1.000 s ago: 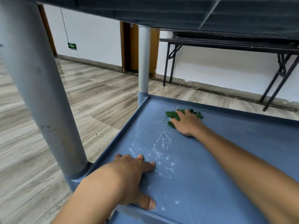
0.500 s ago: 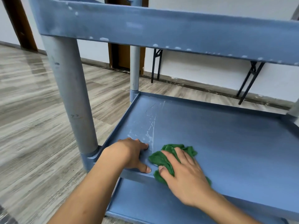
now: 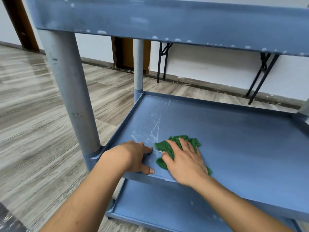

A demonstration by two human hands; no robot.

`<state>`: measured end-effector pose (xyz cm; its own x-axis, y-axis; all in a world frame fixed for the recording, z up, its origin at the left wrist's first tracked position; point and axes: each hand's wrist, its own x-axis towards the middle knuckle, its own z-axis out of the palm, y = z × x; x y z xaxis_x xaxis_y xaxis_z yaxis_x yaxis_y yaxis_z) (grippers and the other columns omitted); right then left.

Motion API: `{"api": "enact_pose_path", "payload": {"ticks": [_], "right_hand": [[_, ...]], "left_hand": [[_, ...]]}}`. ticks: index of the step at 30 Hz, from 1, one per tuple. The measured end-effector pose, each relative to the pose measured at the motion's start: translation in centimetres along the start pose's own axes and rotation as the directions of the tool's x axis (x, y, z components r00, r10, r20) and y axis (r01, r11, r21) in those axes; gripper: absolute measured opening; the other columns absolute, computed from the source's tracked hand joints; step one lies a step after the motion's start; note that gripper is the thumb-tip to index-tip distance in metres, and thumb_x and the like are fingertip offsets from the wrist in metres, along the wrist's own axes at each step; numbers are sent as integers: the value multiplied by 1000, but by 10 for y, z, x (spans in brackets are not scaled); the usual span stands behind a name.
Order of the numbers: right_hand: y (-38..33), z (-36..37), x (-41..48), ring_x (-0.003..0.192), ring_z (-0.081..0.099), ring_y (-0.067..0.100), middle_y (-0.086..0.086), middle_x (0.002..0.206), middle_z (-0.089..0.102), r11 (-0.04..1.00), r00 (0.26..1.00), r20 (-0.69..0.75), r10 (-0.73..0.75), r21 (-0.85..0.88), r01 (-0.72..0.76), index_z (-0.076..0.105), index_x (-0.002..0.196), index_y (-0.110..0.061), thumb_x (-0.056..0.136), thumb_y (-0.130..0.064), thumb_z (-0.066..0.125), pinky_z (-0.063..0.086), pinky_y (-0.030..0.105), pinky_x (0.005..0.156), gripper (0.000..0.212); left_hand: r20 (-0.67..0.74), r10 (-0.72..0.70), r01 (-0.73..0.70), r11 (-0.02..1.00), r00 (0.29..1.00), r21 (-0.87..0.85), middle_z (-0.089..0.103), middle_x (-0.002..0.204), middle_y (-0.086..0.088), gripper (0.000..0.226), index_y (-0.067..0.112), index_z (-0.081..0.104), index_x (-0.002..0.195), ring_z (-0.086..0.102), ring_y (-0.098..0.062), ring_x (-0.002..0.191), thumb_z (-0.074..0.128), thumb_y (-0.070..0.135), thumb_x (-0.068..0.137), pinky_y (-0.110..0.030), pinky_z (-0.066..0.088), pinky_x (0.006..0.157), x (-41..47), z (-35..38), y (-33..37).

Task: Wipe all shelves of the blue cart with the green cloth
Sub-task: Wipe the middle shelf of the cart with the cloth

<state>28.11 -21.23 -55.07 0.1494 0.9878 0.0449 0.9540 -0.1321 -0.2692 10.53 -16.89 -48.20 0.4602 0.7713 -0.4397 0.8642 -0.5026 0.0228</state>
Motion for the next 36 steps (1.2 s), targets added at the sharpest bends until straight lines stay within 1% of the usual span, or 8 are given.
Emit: {"api": "enact_pose_path", "payload": {"ticks": [4,9,14,21,24,26,30,36], "right_hand": [[0,2,43,147,27,29,5,160,31,999,999,-2,36,12,-36,33,151,-38,99,-58,30,18,51,122,56],[5,6,111,144,30,31,8,156,36,997,997,-21,79,13,-79,40,146,-37,96,-59,29,20,55,120,55],[14,9,188,146,29,35,14,159,32,997,997,-7,78,10,-78,35,151,-34,96,-61,26,20,57,119,62],[27,9,293,146,31,39,17,161,31,999,999,11,47,-5,-47,34,152,-34,94,-65,24,21,59,119,66],[30,7,325,148,29,39,16,163,27,999,999,21,49,-12,-48,29,155,-37,93,-68,24,20,60,120,70],[29,9,340,148,27,40,16,164,23,998,998,24,62,-11,-62,28,155,-38,92,-68,24,20,61,119,70],[24,11,347,147,27,40,15,164,22,997,997,23,71,-22,-70,28,156,-36,94,-66,25,20,61,119,68],[5,13,300,150,22,39,15,167,17,999,997,66,31,-40,-28,26,157,-34,97,-64,25,18,58,120,67]], "left_hand": [[0,-2,2,1000,1000,-4,22,158,6,82,39,16,152,27,-24,140,56,63,85,-37,32,109,1,-1,-2],[-9,-9,9,1000,1000,-19,10,162,7,82,44,14,151,25,-27,141,57,63,84,-37,30,110,7,0,-6],[-45,12,-12,1000,999,0,8,162,6,82,45,12,151,27,-26,140,56,63,85,-32,25,109,11,1,-9],[-21,10,-11,998,1000,-59,2,162,14,83,52,5,149,15,-28,144,57,62,85,-35,19,112,15,-1,-12],[6,-6,7,997,1000,-83,-2,161,16,80,53,3,148,9,-28,147,55,60,88,-38,10,115,19,-2,-10],[20,-5,7,996,1000,-94,-3,162,15,77,54,3,148,6,-28,148,53,59,89,-40,6,115,22,-3,-12],[33,-5,9,993,999,-117,-3,161,17,82,52,3,149,7,-24,148,58,57,88,-37,8,114,23,-8,-18],[26,-5,7,998,1000,-70,2,161,15,86,53,7,149,15,-28,145,61,62,83,-39,20,112,22,-6,-21]]}}
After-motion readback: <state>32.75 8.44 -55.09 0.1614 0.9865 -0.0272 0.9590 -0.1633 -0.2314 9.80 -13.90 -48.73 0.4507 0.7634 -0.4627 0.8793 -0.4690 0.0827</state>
